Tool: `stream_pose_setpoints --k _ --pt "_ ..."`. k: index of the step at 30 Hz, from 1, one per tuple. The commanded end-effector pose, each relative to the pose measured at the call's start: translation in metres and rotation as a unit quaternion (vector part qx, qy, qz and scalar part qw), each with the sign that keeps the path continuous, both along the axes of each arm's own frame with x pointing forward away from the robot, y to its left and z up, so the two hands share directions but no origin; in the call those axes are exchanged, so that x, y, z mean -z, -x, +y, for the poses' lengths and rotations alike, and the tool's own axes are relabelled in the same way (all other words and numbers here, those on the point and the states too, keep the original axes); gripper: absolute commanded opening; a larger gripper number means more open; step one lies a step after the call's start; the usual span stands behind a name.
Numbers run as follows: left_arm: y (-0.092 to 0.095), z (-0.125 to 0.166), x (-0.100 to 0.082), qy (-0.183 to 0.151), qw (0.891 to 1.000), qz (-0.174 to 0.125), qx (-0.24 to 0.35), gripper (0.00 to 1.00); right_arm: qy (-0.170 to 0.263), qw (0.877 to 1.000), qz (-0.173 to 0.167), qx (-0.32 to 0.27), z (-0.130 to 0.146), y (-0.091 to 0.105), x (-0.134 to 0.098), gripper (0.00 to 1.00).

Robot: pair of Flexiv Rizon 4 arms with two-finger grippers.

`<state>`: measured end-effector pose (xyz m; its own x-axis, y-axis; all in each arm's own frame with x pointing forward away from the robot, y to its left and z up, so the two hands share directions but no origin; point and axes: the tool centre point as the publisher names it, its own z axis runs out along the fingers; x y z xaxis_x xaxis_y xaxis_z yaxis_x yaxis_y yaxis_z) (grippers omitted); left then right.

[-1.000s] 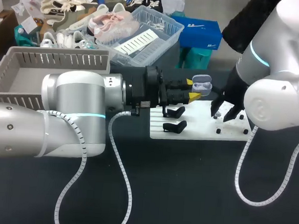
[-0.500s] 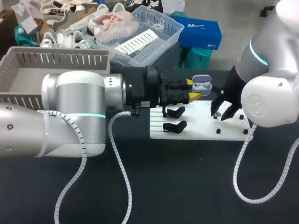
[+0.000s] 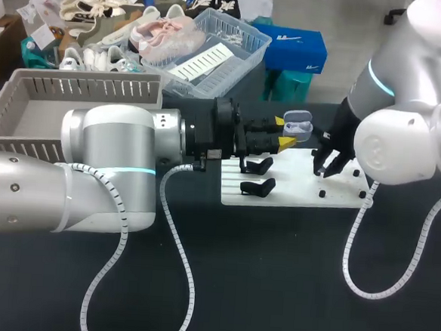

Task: Pick up each earbud case from the left stands, insert the matching earbuds, close the lid, and place the case in the box.

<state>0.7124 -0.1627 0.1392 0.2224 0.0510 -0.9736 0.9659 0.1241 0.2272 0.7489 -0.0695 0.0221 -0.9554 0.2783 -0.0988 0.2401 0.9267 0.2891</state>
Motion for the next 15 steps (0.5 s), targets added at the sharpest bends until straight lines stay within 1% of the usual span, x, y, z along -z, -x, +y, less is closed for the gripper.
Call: stream_pose_setpoints --k 1,15 --pt "0.000 -0.001 0.001 0.001 1.000 -0.001 -0.002 0.00 -0.001 1.000 0.002 0.000 -0.001 -0.001 0.001 0.00" --pt "0.000 -0.001 0.001 0.001 1.000 -0.001 -0.002 0.00 -0.007 1.000 -0.012 0.009 -0.008 0.004 -0.012 0.00"
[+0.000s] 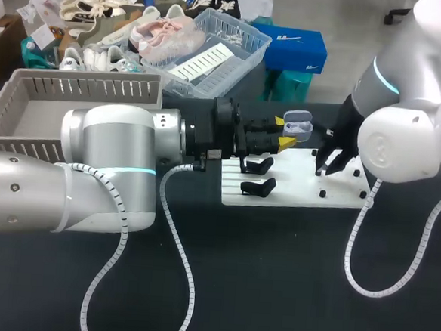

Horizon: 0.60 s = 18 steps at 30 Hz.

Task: Pick up each earbud case from the left stands, insert the matching earbuds, close the lid, and place the case in the box.

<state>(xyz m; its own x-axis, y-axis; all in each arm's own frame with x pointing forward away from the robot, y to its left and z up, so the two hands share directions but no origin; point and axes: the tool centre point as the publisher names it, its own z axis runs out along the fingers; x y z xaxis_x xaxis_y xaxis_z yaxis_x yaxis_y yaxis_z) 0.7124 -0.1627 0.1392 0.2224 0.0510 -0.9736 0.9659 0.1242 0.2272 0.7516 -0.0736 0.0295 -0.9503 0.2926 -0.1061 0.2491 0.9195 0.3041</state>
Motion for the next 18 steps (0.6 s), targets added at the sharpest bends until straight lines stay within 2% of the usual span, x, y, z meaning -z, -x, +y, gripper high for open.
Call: stream_pose_setpoints --k 1,10,18 --pt "0.000 -0.001 0.001 0.001 1.000 -0.001 -0.002 0.00 -0.001 1.000 -0.008 0.003 -0.005 0.008 -0.007 0.00" --pt "0.000 -0.001 0.001 0.001 1.000 -0.001 -0.002 0.00 0.007 1.000 -0.020 0.010 -0.018 0.027 -0.025 0.00" --pt "0.000 -0.001 0.001 0.001 1.000 -0.001 -0.002 0.00 0.011 0.999 -0.039 0.021 -0.027 0.058 -0.050 0.00"
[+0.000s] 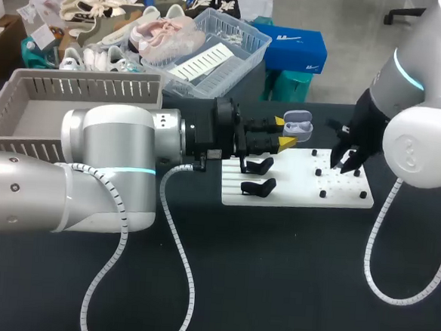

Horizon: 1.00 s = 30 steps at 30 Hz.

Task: Pick up each earbud case from the left stands, insert the matching earbuds, close the lid, and place the case in the box.

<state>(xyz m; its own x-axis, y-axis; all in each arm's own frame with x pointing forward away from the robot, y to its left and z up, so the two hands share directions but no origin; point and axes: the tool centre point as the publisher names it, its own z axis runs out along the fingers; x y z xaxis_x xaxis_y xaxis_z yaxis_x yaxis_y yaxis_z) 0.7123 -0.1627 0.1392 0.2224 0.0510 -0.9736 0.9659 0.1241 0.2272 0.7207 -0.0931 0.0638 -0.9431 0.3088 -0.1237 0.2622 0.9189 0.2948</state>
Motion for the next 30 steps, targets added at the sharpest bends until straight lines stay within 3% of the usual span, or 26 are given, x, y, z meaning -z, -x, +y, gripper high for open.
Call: stream_pose_setpoints --k 1,10,18,26,30 --pt "0.000 -0.001 0.001 0.001 1.000 -0.001 -0.002 0.00 0.004 0.999 -0.035 0.013 -0.008 0.031 -0.020 0.00" --pt "0.000 -0.001 0.001 0.001 1.000 -0.001 -0.002 0.00 0.020 0.998 -0.054 -0.029 0.001 0.064 -0.058 0.00" --pt "0.000 -0.001 0.001 0.001 1.000 -0.001 -0.002 0.00 0.019 0.996 -0.045 -0.075 0.014 0.086 -0.071 0.00" --pt "0.000 -0.001 0.001 0.001 1.000 -0.001 -0.002 0.00 0.025 0.989 -0.044 -0.137 0.034 0.100 -0.091 0.00" --pt "0.000 -0.001 0.001 0.001 1.000 -0.001 -0.002 0.00 0.051 0.983 -0.053 -0.171 0.046 0.101 -0.102 0.00"
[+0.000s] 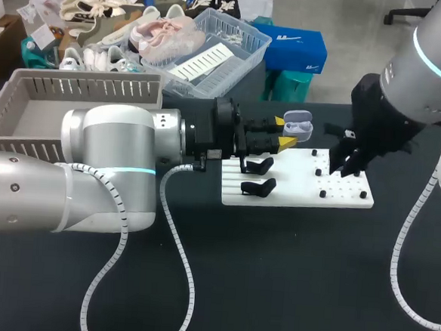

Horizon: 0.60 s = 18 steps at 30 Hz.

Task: Pick up each earbud case from the left stands, insert the matching earbuds, close the lid, and place the case in the box.

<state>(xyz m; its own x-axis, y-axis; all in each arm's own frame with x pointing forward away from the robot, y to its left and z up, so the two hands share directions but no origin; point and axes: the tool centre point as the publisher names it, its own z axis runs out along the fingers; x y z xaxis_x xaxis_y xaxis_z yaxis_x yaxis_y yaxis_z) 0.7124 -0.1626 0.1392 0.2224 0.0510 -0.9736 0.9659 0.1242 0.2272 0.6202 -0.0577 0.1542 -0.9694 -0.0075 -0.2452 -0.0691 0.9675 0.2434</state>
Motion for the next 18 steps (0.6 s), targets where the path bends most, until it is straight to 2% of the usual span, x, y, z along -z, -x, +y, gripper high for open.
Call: stream_pose_setpoints --k 1,18 --pt "0.000 -0.001 0.001 0.001 1.000 -0.001 -0.002 0.00 0.023 0.999 0.002 -0.022 0.013 0.000 -0.013 0.00" --pt "0.000 -0.001 0.001 0.001 1.000 -0.001 -0.002 0.00 0.053 0.987 -0.037 -0.148 0.056 -0.026 -0.051 0.00"
